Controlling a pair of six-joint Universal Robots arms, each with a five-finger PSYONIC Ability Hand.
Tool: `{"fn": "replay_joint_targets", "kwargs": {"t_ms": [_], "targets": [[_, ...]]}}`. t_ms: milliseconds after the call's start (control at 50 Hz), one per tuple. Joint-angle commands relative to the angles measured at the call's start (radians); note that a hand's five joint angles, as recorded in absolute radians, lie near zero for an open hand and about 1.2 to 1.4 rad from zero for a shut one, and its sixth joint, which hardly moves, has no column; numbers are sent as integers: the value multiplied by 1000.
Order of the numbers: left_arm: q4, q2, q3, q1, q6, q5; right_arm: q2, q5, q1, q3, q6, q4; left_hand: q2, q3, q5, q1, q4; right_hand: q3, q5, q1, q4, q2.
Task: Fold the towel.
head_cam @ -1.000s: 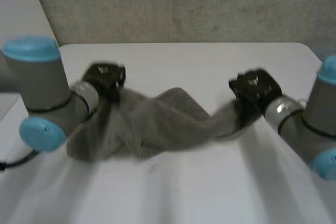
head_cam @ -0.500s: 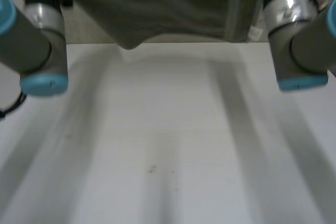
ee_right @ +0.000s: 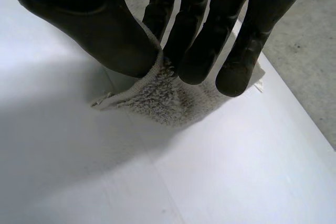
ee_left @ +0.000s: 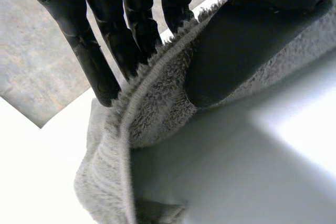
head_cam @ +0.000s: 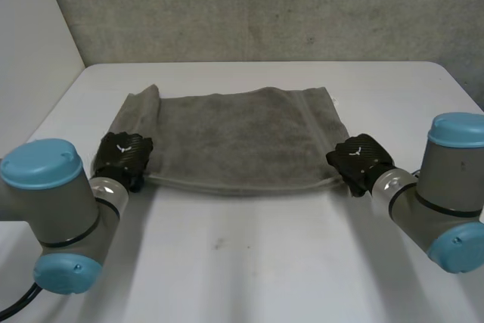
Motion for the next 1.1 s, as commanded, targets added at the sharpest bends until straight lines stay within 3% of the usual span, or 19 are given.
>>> {"fn": "replay_joint_targets", "kwargs": {"t_ms": [20, 40, 60, 340, 500, 760, 1100], "targets": [[4, 56, -30, 12, -6, 9, -76, -12, -22, 85, 47, -16, -91, -90, -71, -63, -91, 58, 38, 43, 48, 65], [6, 56, -35, 12, -5, 12, -76, -12, -22, 86, 48, -16, -478, -476, -458, -450, -477, 58, 38, 43, 48, 65], [8, 56, -38, 10, 0, 12, -84, -15, -31, 99, 72, -17, -714, -713, -694, -686, -714, 58, 38, 43, 48, 65], [8, 22, -40, 26, 0, 15, -99, -16, -82, 112, 144, -19, -717, -715, -697, -689, -716, 58, 38, 43, 48, 65], [-3, 39, -56, 81, 4, 19, -107, -16, -99, 116, 176, -19, -714, -712, -694, -686, -713, 58, 38, 43, 48, 65], [-170, 90, -67, 190, 9, 240, -107, -19, -94, 124, 201, -19, -711, -709, -691, -683, -710, 58, 38, 43, 48, 65], [-169, 18, -50, 217, 8, 246, -103, -19, -91, 127, 201, -19, -564, -563, -544, -536, -564, 58, 38, 43, 48, 65]]}}
